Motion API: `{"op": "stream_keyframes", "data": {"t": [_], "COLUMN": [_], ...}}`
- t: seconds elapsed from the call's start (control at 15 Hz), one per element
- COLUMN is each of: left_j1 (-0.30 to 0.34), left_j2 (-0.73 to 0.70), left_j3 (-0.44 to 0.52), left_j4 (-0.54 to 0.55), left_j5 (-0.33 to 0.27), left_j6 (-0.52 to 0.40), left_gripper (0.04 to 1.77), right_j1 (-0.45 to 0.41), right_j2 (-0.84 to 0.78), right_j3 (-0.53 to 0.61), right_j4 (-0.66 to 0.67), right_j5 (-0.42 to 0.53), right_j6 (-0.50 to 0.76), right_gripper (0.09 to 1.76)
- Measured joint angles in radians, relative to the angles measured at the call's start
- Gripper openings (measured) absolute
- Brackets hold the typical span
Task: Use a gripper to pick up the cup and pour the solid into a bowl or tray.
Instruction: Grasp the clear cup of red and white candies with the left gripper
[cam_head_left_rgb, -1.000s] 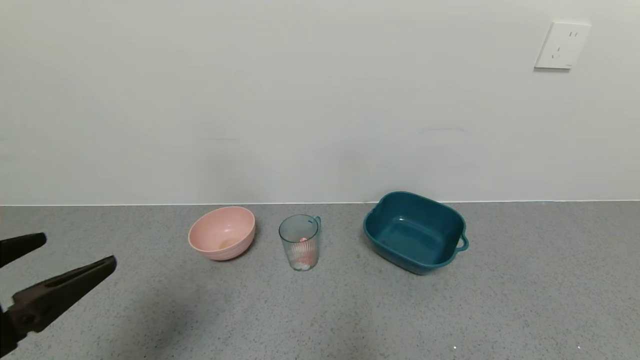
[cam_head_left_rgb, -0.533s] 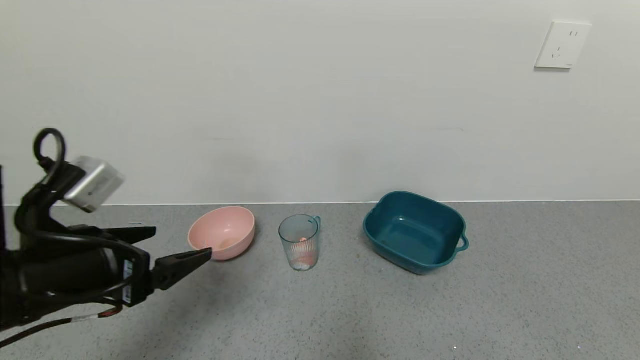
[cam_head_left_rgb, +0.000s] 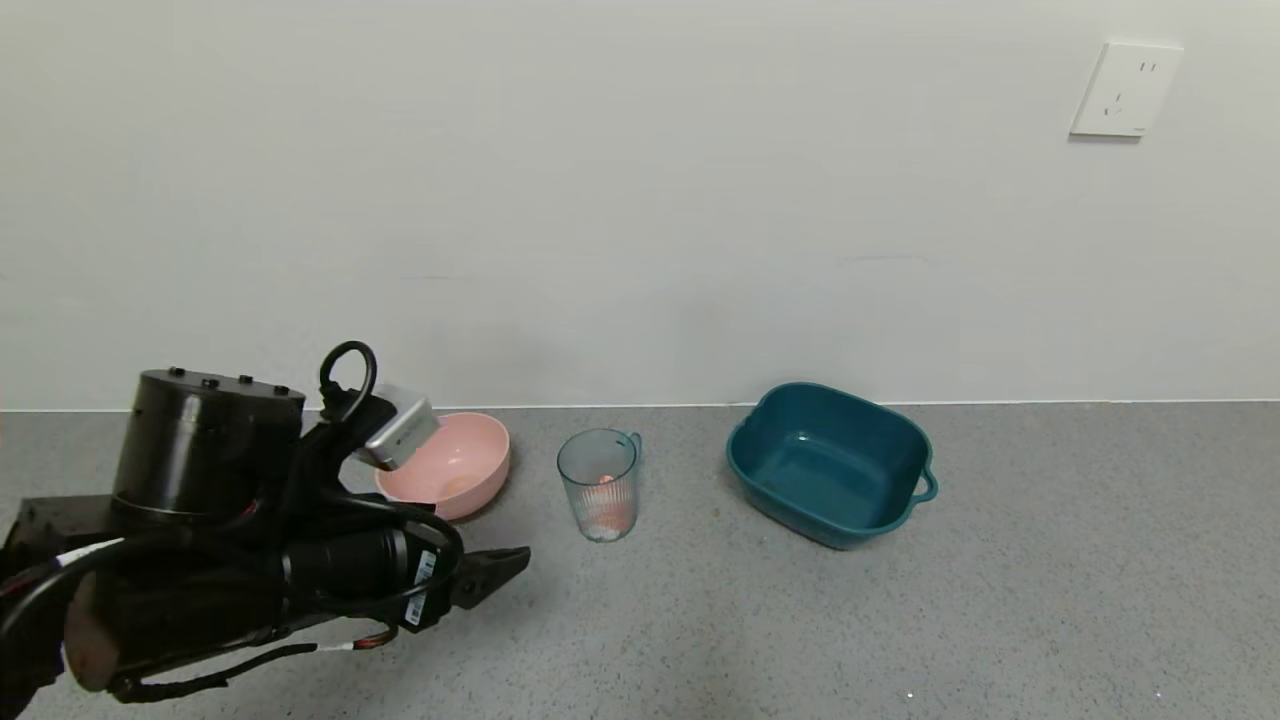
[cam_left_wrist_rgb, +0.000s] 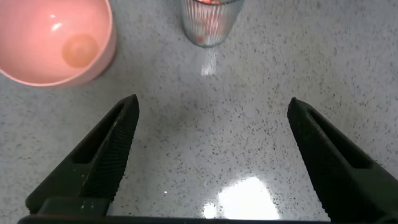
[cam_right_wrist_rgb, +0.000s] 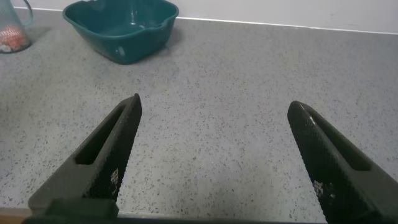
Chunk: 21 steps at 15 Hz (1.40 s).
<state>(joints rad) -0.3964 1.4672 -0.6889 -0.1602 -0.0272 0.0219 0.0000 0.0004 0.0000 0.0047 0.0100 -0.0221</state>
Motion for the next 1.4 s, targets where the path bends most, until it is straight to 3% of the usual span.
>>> {"op": "stream_keyframes", "data": {"t": [0.47, 0.8, 1.4], "left_j1": [-0.033, -0.038, -0.039], "left_j2": [0.204, 0.344, 0.523], "left_j3": [0.022, -0.011, -0.16], "left_j4": [-0.238, -0.361, -0.398], "left_j5": [0.014, 0.022, 0.022], "left_j6": [-0.047, -0.045, -0.031], "left_gripper": [1.72, 1.72, 1.72], "right_j1": [0.0, 0.0, 0.0], "right_j2": [0.0, 0.0, 0.0], "right_j3": [0.0, 0.0, 0.0], "right_j4": [0.0, 0.0, 0.0], "right_j5": [0.0, 0.0, 0.0], "right_j6": [-0.001, -0.001, 0.0], "right_gripper": [1.71, 1.71, 1.71]}}
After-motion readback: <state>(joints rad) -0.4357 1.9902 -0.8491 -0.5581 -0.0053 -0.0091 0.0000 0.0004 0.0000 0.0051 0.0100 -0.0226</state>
